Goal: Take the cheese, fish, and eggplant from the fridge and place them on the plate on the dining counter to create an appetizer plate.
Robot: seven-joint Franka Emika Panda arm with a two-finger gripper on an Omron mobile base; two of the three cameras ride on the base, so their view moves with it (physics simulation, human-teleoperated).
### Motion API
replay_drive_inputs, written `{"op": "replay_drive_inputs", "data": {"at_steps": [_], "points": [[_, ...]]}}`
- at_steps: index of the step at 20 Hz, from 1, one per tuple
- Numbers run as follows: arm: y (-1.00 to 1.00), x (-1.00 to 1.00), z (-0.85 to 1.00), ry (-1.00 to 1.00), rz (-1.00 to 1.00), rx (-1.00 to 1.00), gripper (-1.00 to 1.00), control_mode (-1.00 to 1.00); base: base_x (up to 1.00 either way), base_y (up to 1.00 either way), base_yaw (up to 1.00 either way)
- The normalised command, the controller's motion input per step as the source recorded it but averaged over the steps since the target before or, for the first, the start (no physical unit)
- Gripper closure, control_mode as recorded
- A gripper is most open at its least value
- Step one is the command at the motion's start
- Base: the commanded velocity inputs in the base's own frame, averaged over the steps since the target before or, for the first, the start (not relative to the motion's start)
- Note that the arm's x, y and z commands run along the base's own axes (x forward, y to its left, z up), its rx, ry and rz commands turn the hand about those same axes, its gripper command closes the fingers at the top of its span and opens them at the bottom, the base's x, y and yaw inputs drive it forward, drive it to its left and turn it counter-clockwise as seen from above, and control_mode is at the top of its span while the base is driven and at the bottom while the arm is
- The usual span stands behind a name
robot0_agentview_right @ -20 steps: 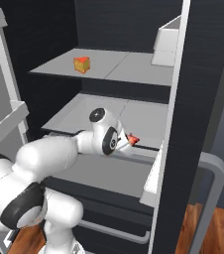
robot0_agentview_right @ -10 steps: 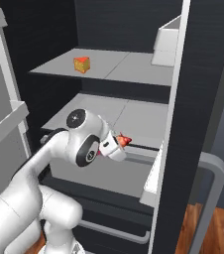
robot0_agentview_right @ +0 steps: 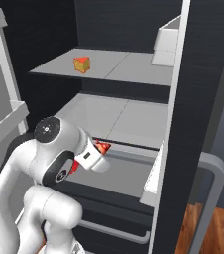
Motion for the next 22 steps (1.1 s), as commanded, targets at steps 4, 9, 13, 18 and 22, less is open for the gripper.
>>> {"op": "replay_drive_inputs", "data": {"at_steps": [4,9,13,18,22], "points": [[0.13,-1.0,0.57,0.0,0.23,-0.03,1.0,-1.0,0.0,0.0,0.0],[0.28,-0.6,0.35,0.12,0.29,-0.03,1.0,-1.0,0.0,0.0,0.0],[0.46,-0.27,0.22,0.23,0.3,-0.07,1.0,-1.0,0.0,0.0,0.0],[0.49,-0.55,0.12,0.16,0.2,-0.14,1.0,-1.0,0.0,0.0,0.0],[0.05,-0.25,0.02,0.0,0.0,-0.03,1.0,1.0,-0.75,0.06,0.0]]}}
